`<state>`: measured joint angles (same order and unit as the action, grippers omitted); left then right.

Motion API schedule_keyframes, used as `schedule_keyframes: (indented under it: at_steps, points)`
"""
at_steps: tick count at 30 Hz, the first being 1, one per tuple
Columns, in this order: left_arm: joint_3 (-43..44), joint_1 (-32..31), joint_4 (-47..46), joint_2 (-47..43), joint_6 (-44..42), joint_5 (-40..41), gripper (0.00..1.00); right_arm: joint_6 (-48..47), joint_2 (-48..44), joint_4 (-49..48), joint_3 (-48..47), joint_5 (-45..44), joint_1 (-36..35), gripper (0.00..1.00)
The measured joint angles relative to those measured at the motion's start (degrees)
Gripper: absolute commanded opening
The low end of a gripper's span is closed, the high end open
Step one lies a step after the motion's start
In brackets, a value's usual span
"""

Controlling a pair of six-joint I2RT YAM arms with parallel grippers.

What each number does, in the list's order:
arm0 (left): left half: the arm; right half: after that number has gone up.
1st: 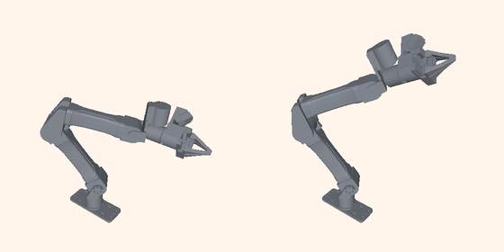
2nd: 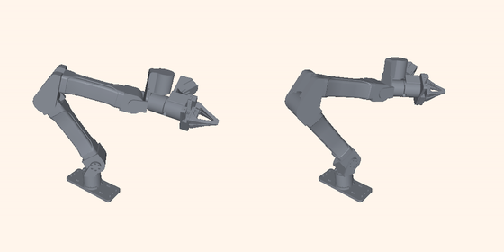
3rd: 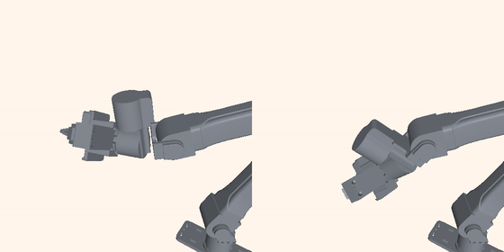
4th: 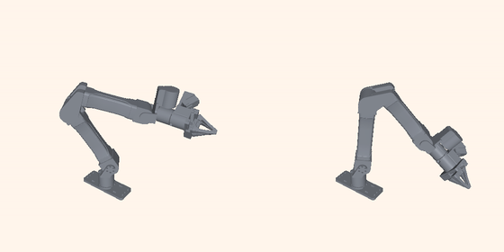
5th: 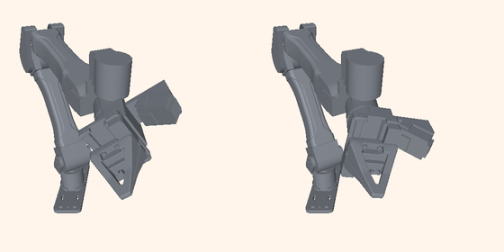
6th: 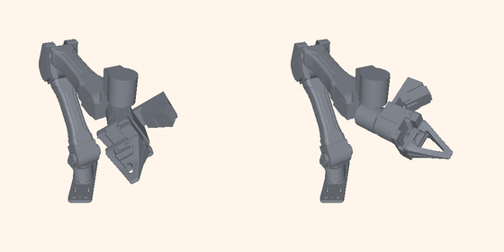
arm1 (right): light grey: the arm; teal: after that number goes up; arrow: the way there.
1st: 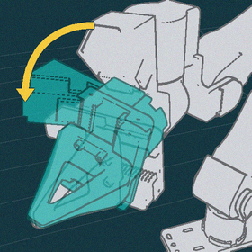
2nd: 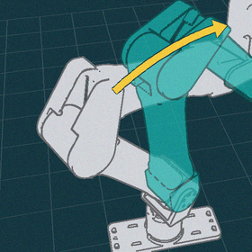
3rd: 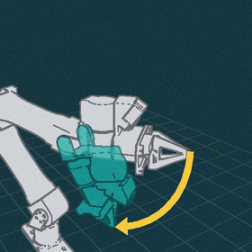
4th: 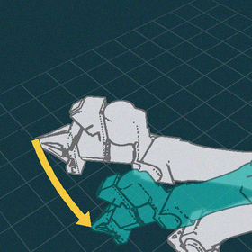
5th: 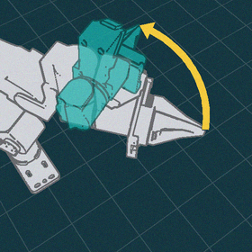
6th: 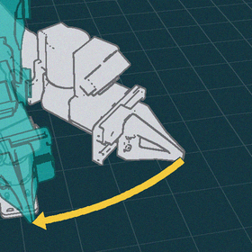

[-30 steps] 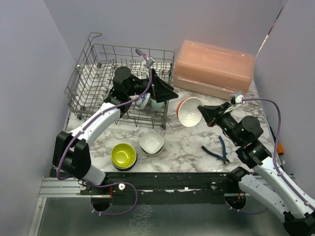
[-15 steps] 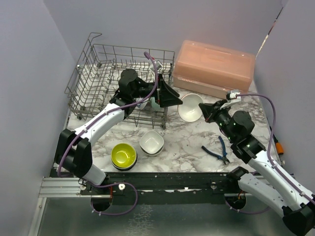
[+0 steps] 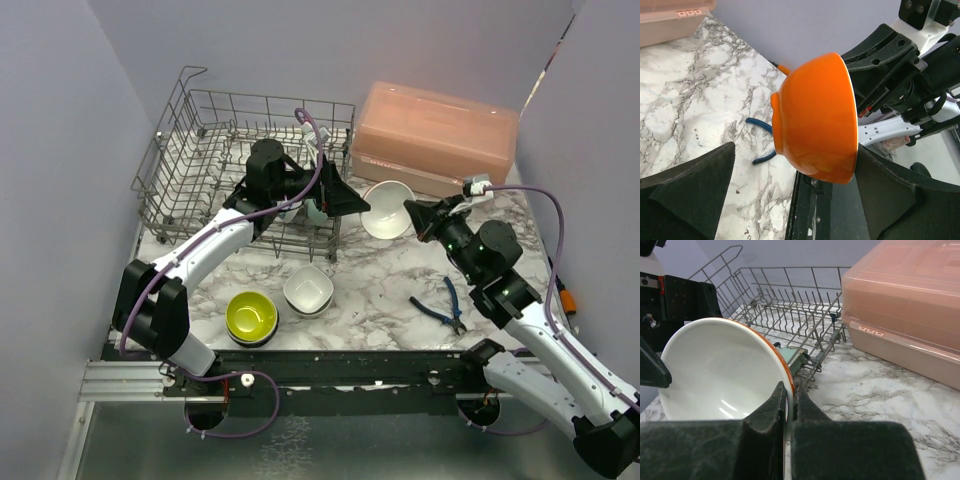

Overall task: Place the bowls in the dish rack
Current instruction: Turn the bowl upside down on the dish rack.

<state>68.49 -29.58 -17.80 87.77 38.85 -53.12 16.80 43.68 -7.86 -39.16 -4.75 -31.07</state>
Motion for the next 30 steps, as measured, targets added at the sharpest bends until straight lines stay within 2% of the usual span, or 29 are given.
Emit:
schedule_keyframes:
  at_steps: [8, 12, 17, 23, 25, 27, 30]
  points:
    - [1.46, -1.11, 1.90, 2.14, -0.55, -1.18, 0.93, -0.39, 2.34, -1.57, -0.11, 1.57, 0.00, 0.00]
    - [1.46, -1.97, 3.06, 2.69, -0.52, -2.14, 0.83, -0.37, 4.02, -1.84, -1.18, 2.56, 0.00, 0.00]
    - [2.01, -2.45, 3.39, 2.86, -0.59, -4.13, 0.64, -0.35, 5.16, -2.36, -2.03, 3.74, 0.00, 0.00]
    - [2.38, -2.49, 3.80, 2.91, -1.31, -4.76, 0.31, -0.31, 5.73, -2.58, -2.05, 4.04, 0.04, 0.00]
    - [2.40, -2.38, 3.89, 2.91, -1.57, -4.74, 0.16, -0.28, 5.84, -2.54, -2.16, 4.04, 0.07, 0.01]
    - [2.40, -2.10, 3.89, 2.91, -1.64, -4.72, 0.02, -0.17, 5.88, -2.56, -2.16, 4.07, 0.04, 0.04]
    - [2.40, -1.64, 3.93, 2.89, -1.68, -4.57, 0.00, 0.28, 6.12, -2.54, -2.34, 4.24, 0.04, 0.21]
